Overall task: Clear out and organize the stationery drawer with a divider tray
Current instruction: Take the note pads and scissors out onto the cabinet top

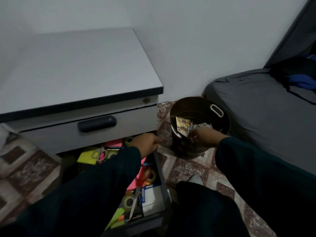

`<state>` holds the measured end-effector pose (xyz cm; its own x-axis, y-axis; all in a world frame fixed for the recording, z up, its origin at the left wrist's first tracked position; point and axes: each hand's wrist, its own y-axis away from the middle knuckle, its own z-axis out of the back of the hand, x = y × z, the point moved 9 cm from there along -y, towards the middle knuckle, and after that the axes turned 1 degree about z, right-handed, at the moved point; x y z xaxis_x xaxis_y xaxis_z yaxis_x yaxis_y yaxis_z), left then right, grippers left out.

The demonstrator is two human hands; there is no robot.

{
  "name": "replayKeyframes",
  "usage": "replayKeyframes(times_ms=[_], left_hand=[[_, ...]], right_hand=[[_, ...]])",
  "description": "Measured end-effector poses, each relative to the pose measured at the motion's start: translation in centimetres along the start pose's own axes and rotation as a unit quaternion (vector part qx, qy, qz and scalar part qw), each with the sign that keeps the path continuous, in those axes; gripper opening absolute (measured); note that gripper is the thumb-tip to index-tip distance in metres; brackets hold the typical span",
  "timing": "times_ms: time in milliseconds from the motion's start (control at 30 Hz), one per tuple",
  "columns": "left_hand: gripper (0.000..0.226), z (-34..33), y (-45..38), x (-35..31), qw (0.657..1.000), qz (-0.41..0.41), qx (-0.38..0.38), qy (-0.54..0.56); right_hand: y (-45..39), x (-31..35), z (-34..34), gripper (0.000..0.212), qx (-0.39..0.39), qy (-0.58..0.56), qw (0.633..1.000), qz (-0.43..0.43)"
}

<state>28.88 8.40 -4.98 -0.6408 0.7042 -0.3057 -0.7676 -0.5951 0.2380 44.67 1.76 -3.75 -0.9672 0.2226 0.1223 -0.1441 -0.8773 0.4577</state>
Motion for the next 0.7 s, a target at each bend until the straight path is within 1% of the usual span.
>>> replayKeyframes(times_ms=[167, 267, 367, 500, 600, 700], left_hand=[[0.034, 1.5, 6.3, 4.6, 0.999, 0.041, -0.006, -0.02], [0.033, 2.1, 9.9, 7.7, 0.996, 0.084, -0.011, -0.019], [0.029, 1.4, 13.3, 11.1, 0.992, 0.125, -0.007, -0.007], [0.033, -0.7, 17.5, 14.6, 0.986, 0.163, 0.021, -0.015], [0.032, -2.6, 19.3, 16.0, 0.984, 0.173, 0.034, -0.013], [0.036, -5.2, 20.1, 17.2, 0.981, 0.18, 0.067, -0.011]], right_hand=[[0.9, 6.6, 0.5, 0.036, -0.014, 0.01, 0.999, 0.033], [1.9, 10.9, 0.2, 0.036, -0.022, 0.013, 0.998, 0.065], [2.3, 14.5, -1.4, 0.036, -0.006, 0.0, 0.995, 0.1], [2.2, 18.3, -4.4, 0.035, 0.029, -0.001, 0.991, 0.132], [1.8, 19.8, -6.7, 0.037, 0.051, 0.007, 0.99, 0.132], [1.0, 20.2, -9.4, 0.038, 0.081, 0.017, 0.988, 0.127]])
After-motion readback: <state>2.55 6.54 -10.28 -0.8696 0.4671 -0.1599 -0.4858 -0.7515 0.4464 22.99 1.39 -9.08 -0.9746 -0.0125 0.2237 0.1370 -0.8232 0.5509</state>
